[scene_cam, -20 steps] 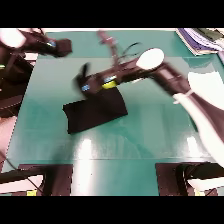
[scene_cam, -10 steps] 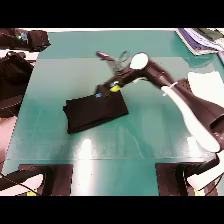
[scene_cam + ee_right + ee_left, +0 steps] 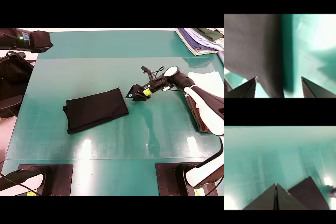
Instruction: Fold the shirts.
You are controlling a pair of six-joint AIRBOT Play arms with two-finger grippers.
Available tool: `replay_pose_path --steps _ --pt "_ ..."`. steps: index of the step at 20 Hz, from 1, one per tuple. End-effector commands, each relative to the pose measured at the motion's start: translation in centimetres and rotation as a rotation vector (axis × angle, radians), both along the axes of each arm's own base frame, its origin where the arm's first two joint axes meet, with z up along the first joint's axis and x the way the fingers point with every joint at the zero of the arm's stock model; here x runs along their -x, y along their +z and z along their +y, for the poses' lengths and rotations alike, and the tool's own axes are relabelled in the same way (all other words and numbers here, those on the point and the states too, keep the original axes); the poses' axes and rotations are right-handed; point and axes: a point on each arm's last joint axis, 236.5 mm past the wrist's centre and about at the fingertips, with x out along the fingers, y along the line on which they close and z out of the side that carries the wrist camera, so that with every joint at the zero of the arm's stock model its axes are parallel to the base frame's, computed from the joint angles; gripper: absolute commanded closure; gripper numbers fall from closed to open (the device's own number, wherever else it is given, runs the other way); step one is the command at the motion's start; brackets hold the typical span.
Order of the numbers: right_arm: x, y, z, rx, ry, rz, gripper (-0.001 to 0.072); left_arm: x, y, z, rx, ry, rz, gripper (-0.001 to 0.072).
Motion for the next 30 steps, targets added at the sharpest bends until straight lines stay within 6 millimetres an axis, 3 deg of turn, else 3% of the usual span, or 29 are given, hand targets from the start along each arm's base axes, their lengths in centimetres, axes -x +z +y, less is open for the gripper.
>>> replay_pose_path --steps 1,3,6,7,9,11,13,15,18,21,23,24,27,30 --pt "0.4 -2.0 3.8 -0.05 0.027 0.057 0.0086 0.0 -1.0 -2.3 -0.007 -0.055 0.015 0.0678" --pt "0.9 -2.9 7.0 -0.052 0.098 0.047 0.009 0.3 -1.5 -3.6 -0.009 -0.085 0.027 0.0678" --pt "1.4 -3.0 10.8 -0.061 0.188 0.015 0.0477 0.8 -1.4 -5.6 -0.006 -0.126 0.019 0.0678" --pt "1.0 -2.4 11.3 -0.059 0.205 -0.021 0.0695 0.8 -1.2 -6.2 -0.002 -0.136 0.007 0.0678" --pt "-1.3 -0.2 10.3 -0.012 0.222 -0.135 0.069 1.3 -0.8 -7.9 0.004 -0.17 -0.011 0.0678" --pt "-5.2 3.0 5.7 0.106 0.172 -0.253 0.069 2.3 -0.7 -10.1 0.005 -0.219 -0.015 0.0678" --pt "-9.5 7.1 -2.1 0.245 0.051 -0.36 0.069 3.1 -0.6 -11.9 0.006 -0.26 -0.021 0.0678" --pt "-12.6 11.4 -11.7 0.361 -0.133 -0.434 0.069 3.6 -0.4 -13.0 0.011 -0.284 -0.031 0.0678" --pt "-13.7 17.0 -25.6 0.425 -0.425 -0.487 0.069 3.8 0.1 -13.9 0.03 -0.297 -0.051 0.0678" --pt "-11.9 19.4 -37.0 0.469 -0.677 -0.479 0.069 3.5 0.6 -14.0 0.041 -0.29 -0.072 0.0678" --pt "-10.9 20.0 -41.0 0.43 -0.776 -0.467 0.069 3.3 1.0 -14.0 0.049 -0.286 -0.088 0.0678" --pt "-10.7 20.6 -42.0 0.392 -0.813 -0.471 0.069 3.2 1.1 -14.0 0.05 -0.285 -0.092 0.0678" --pt "-10.8 22.6 -43.5 0.291 -0.893 -0.515 0.069 3.1 1.2 -14.1 0.053 -0.283 -0.097 0.0678" --pt "-11.1 25.3 -43.6 0.285 -0.886 -0.587 0.069 3.1 1.3 -14.1 0.055 -0.282 -0.1 0.0678"
